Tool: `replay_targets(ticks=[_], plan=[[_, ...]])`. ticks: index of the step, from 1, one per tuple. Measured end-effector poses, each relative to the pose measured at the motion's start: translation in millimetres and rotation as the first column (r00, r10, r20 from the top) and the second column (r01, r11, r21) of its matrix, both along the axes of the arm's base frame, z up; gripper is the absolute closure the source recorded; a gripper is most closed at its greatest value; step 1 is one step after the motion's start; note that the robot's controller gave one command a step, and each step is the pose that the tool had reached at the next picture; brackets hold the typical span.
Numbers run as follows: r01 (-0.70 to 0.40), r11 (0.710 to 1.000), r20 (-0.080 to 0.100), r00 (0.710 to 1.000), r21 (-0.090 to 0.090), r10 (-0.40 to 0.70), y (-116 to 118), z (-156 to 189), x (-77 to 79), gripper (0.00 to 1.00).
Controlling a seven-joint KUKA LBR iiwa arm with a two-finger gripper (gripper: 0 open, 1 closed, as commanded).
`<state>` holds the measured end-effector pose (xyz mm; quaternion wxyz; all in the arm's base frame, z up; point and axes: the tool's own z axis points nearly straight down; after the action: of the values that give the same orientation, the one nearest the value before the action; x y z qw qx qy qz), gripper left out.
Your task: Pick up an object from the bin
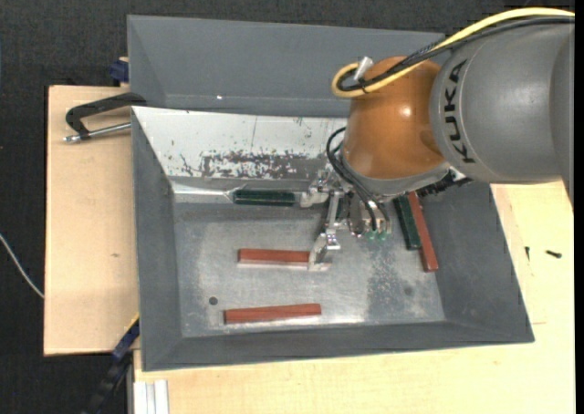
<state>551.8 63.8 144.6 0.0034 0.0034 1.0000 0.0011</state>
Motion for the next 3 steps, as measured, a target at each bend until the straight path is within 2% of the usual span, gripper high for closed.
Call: replay_targets(ticks=[1, 2, 3], plan=[[-0.024, 1.000, -0.015, 1.000, 0.001, 0.024, 11.1, -67.0, -1.2, 1.00], [-0.024, 1.000, -0.014, 1.000, 0.001, 0.024, 11.1, -66.9, -1.0, 1.00], [-0.032, 0.999, -0.008, 0.999, -0.001, 0.032, 13.9, -20.7, -3.2, 1.00]])
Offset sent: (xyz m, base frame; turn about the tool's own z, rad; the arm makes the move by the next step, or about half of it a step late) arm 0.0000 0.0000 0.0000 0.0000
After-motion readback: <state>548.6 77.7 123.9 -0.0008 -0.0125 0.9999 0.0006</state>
